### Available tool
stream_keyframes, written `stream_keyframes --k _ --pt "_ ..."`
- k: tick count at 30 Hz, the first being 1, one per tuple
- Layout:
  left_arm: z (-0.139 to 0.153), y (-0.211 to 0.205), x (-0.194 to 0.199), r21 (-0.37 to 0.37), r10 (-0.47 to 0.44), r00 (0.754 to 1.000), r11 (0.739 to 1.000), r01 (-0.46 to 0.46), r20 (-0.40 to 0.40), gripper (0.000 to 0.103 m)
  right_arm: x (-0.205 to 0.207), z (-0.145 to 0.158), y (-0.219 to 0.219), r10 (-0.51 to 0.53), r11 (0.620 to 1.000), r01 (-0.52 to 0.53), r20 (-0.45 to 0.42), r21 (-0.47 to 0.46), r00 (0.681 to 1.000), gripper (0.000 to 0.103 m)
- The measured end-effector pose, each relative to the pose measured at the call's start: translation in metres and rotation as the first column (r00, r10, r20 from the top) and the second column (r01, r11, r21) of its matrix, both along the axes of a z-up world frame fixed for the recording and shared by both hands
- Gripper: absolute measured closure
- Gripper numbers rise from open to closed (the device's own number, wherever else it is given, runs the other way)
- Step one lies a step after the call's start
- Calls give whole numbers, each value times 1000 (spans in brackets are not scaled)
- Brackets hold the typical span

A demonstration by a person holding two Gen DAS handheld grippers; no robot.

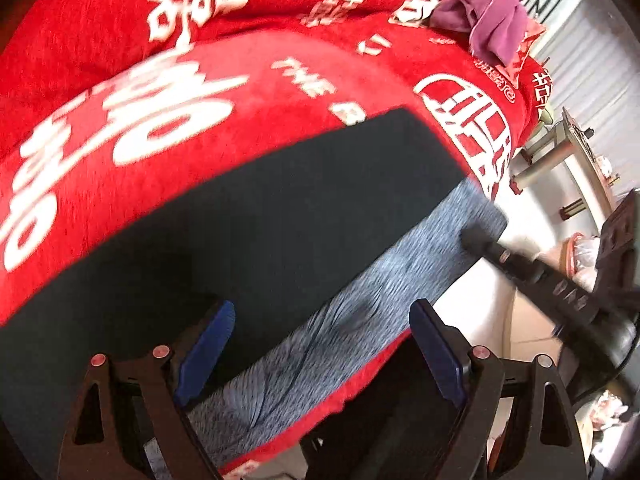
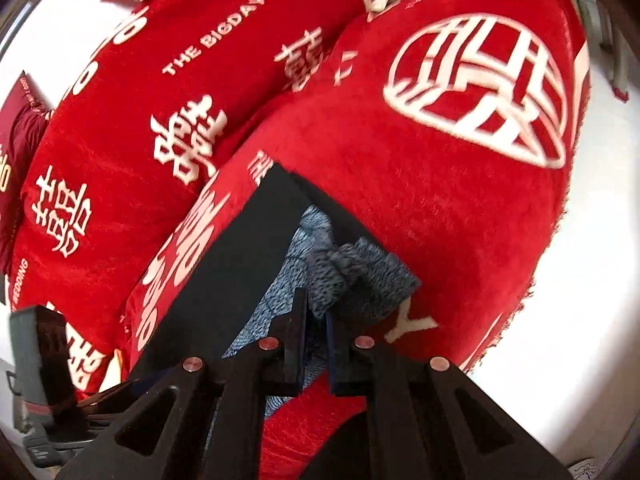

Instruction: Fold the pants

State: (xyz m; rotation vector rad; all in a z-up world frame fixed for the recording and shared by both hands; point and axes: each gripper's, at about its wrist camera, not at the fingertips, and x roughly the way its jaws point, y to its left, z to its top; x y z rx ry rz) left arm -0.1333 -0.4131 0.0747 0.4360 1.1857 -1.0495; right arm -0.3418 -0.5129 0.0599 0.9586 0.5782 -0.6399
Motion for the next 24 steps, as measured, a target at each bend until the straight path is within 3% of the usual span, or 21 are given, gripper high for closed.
stream_keyframes --k 1,3,5,7,9,10,11,14,17,19,22,24 --pt "-4 -3 0 16 5 1000 1000 -5 7 14 0 -5 -2 -10 1000 11 -18 16 1000 95" --pt "-32 -19 6 165 28 1000 986 -28 2 14 3 -28 -9 -1 996 9 -95 91 995 93" --pt "-27 -24 -3 142 2 998 990 -11 64 8 0 -29 -9 -17 996 28 -120 90 993 82" --pt "-20 -27 -10 132 -18 998 991 11 57 8 -5 -9 -2 -57 998 54 -149 -20 987 79" --pt "-9 -25 -10 83 -4 997 997 -2 71 8 -12 16 4 -84 990 72 -99 -123 992 51" --pt "-8 -25 -8 76 1 996 997 -8 90 7 -14 24 6 -89 985 77 -71 -153 993 22" --pt "-9 -25 -5 88 9 994 996 -19 109 7 -14 34 10 -78 977 70 -31 -202 996 5" --pt "-29 -20 11 159 39 996 986 -51 78 7 5 41 17 41 970 -45 -24 -237 999 4" --pt "-21 -17 7 140 7 994 990 -23 112 7 25 15 2 135 977 -145 -71 -154 988 4" --pt "-12 -16 7 99 -4 992 995 -9 127 7 30 -4 -15 127 987 -139 -130 -85 983 6" --pt "-5 -22 15 46 -12 991 999 6 131 7 25 10 -31 108 979 -120 -81 -162 991 6" --pt "-6 -38 20 45 -13 993 999 8 115 7 37 23 -41 181 953 -195 -82 -233 980 6"
